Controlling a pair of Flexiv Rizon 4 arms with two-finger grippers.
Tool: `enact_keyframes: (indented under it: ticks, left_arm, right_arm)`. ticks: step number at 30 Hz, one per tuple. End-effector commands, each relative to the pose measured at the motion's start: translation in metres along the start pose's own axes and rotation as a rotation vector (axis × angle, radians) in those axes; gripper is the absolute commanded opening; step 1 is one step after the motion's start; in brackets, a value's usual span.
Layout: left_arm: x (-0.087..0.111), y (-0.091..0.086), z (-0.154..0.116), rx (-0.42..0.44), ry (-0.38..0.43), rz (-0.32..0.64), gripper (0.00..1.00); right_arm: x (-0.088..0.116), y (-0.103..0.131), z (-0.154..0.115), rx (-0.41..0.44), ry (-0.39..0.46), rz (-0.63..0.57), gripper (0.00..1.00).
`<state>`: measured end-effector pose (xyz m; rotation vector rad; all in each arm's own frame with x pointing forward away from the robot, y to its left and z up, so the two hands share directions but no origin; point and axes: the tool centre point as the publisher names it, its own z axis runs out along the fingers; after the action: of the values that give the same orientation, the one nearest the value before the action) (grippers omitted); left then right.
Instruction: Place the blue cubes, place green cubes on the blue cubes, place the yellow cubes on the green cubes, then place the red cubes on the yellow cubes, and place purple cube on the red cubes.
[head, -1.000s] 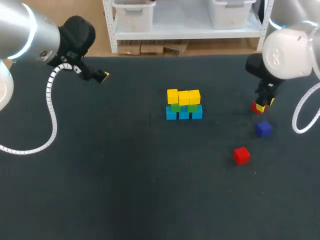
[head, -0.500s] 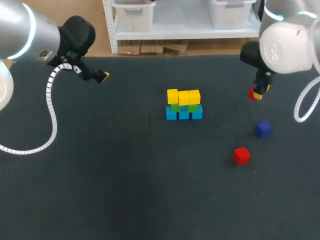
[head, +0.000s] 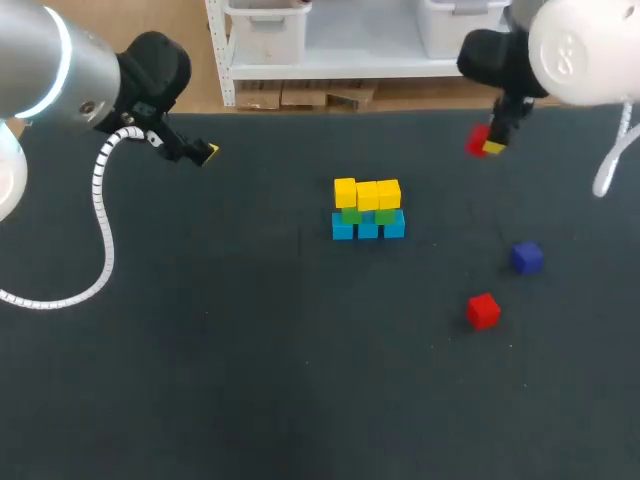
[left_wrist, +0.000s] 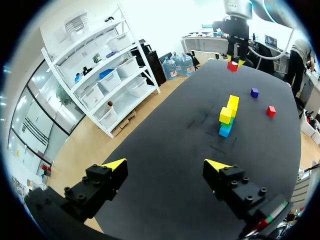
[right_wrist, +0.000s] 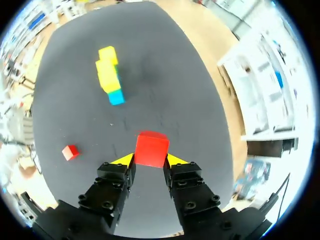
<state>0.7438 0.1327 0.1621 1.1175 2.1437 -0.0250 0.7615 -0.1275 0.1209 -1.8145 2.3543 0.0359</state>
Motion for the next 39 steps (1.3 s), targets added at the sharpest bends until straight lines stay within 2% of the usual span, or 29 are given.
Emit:
enact_keyframes:
  ticks: [1, 9, 17, 21, 29, 39]
  left_arm:
    - [0.001, 0.002, 0.000, 0.008, -0.004, 0.004, 1.00]
    - [0.001, 0.002, 0.000, 0.008, -0.004, 0.004, 1.00]
    - [0.001, 0.002, 0.000, 0.008, -0.004, 0.004, 1.00]
    - [0.001, 0.002, 0.000, 0.008, -0.004, 0.004, 1.00]
    - [0.001, 0.002, 0.000, 0.008, -0.004, 0.004, 1.00]
    - [0.001, 0.002, 0.000, 0.008, -0.004, 0.004, 1.00]
  right_arm:
    - [-0.016, -0.006, -0.017, -0.008, 0.030, -0.053, 0.00]
    - [-0.045, -0.006, -0.033, -0.004, 0.040, -0.131, 0.00]
    - [-0.072, 0.003, -0.028, -0.022, 0.061, -0.207, 0.00]
    - [-0.087, 0.017, -0.020, -0.059, 0.054, -0.259, 0.00]
    - [-0.100, 0.036, -0.019, -0.109, 0.026, -0.330, 0.00]
    - [-0.115, 0.051, -0.008, -0.182, 0.048, -0.423, 0.00]
